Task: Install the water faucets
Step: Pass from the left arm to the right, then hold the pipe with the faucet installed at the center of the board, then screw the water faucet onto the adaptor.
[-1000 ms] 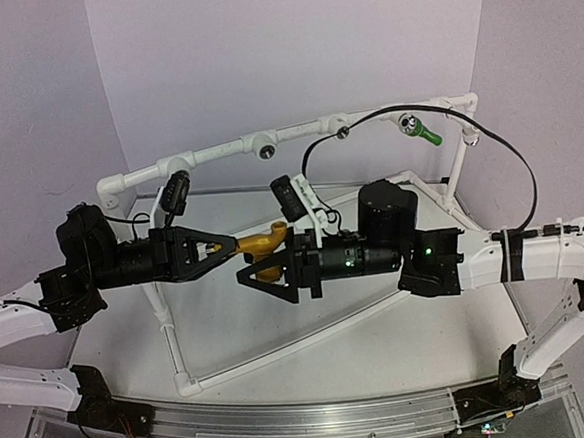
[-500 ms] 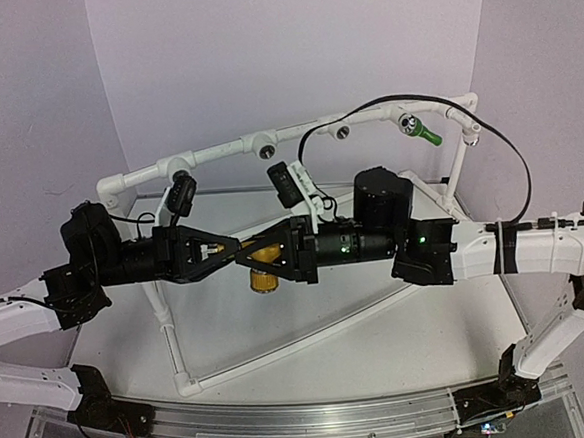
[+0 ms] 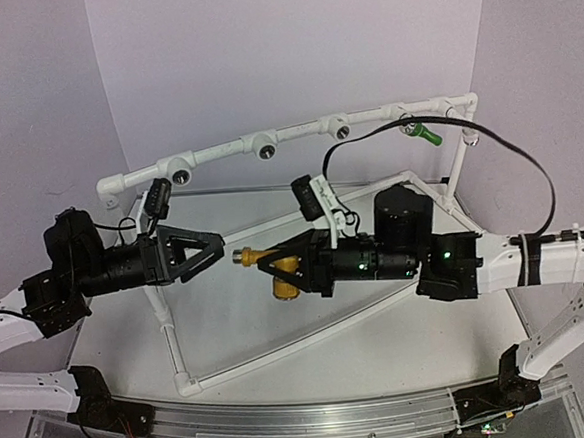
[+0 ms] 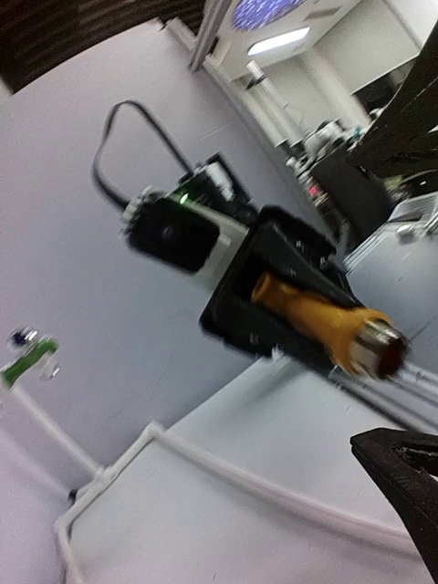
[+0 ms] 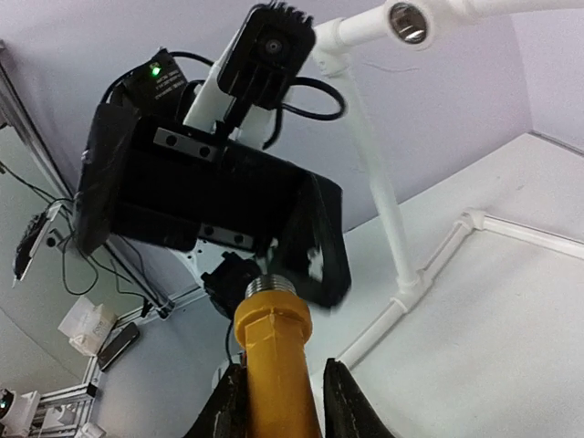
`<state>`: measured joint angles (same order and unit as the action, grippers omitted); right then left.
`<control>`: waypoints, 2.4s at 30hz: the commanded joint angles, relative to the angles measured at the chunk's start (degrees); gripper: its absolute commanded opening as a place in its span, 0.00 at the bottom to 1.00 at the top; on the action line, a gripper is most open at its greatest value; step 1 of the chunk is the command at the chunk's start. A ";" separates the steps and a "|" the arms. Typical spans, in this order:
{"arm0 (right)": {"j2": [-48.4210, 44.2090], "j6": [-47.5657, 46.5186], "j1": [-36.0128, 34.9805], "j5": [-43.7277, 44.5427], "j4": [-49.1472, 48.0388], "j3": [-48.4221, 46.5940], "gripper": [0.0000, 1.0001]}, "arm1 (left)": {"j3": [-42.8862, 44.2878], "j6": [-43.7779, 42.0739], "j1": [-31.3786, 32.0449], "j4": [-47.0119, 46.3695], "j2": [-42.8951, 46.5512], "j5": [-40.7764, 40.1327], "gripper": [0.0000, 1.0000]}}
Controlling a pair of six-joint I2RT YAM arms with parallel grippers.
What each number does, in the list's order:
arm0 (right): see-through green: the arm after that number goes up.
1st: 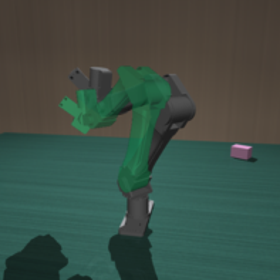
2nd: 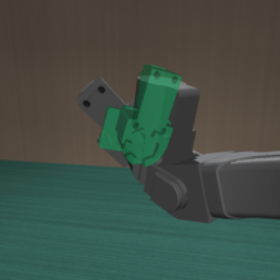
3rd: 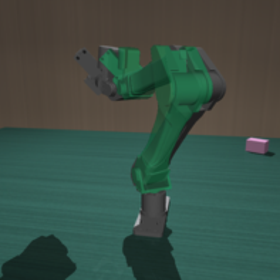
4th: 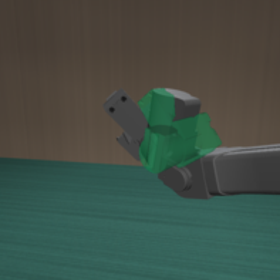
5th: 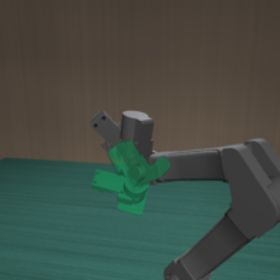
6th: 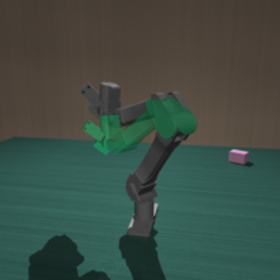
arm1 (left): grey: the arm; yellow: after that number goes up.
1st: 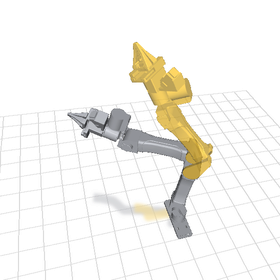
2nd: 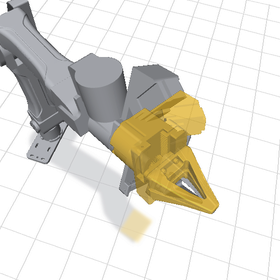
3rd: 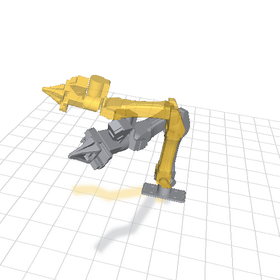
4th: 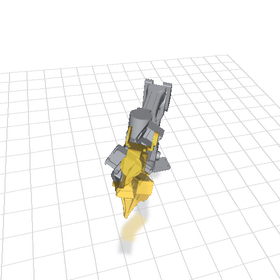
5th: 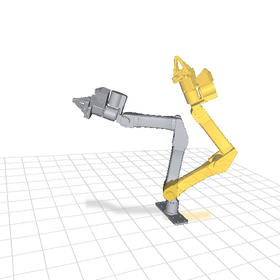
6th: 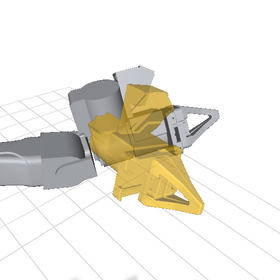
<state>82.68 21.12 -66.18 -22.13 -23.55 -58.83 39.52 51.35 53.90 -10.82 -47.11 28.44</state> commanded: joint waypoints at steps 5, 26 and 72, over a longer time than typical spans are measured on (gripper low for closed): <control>-4.98 -22.16 -7.80 39.04 24.92 -15.46 0.00 | 0.94 -8.66 -1.69 16.95 1.03 -17.82 0.91; 12.35 -57.85 -11.43 71.79 36.34 -41.09 0.00 | 11.37 -39.96 11.64 18.76 -44.87 -19.32 0.89; 20.69 -114.48 -2.61 72.71 -10.08 -27.63 0.00 | 7.65 -48.50 15.75 11.08 -59.38 -28.66 0.00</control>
<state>103.50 -93.53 -70.86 52.10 -31.16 -86.06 48.58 2.50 69.44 0.52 -102.16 -1.36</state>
